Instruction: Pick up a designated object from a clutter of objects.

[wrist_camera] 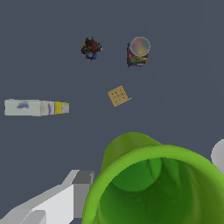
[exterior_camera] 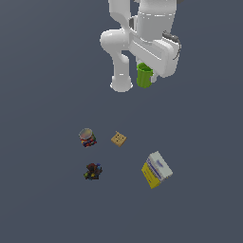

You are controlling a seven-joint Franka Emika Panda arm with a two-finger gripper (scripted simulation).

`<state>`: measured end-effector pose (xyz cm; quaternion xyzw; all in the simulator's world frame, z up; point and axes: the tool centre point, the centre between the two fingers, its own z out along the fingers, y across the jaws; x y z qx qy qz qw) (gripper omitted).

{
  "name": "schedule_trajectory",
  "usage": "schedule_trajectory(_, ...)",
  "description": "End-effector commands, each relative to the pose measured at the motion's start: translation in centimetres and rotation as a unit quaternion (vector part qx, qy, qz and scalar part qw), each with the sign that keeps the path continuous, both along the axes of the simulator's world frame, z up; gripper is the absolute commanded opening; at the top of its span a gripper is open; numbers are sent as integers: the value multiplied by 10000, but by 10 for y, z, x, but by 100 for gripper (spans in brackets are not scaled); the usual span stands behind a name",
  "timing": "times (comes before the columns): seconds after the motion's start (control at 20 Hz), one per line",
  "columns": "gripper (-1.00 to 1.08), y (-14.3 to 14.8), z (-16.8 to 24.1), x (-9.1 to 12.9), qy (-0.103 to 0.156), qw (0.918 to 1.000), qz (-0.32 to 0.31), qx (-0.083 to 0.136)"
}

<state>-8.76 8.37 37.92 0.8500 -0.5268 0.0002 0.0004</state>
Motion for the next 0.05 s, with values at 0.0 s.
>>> schedule_trajectory(0.0, -100, 0, 3, -1, -1, 10000, -1, 0)
